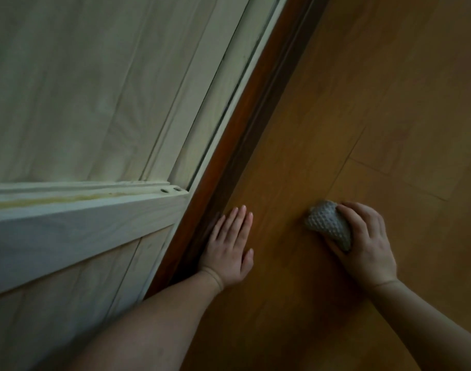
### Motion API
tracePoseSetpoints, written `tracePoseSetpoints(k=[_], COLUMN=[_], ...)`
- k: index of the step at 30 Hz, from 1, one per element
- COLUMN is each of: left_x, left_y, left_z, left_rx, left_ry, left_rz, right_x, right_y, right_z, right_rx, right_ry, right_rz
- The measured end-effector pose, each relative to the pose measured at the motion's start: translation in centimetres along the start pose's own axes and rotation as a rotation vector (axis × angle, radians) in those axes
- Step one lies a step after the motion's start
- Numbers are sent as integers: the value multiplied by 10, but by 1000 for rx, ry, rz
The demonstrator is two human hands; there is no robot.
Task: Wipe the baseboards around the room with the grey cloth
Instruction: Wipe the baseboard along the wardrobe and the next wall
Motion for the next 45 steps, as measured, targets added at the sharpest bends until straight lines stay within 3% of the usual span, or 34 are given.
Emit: tracePoseSetpoints(k=[12, 28, 36, 40, 45], left_x=[-2, -4, -2, -2, -3], left_y=[2, 8, 7, 5, 6], left_z=[-4, -7, -5, -6, -5], left_rx=[-28, -18, -6, 7, 34], left_ry=[6, 81, 66, 54, 43], left_rz=[-6, -33, 10, 0, -7], right_x=[7, 6, 3, -15, -60], right_y=[-3, -3, 2, -7, -60], right_z=[1, -4, -13, -52, -97], right_rx=[-54, 31, 36, -15, -170], right_ry=[-22, 40, -18, -61, 60], right_rz=[26, -67, -130, -222, -223])
Point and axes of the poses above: each hand's wrist, its own z-axis away from the middle knuckle, its own y-axis out of the back of the hand, x = y × z, the point moved 4 cm from there along -z, towards the middle knuckle, and after that the axes turned 9 degrees about -z, right-handed, at the moved point
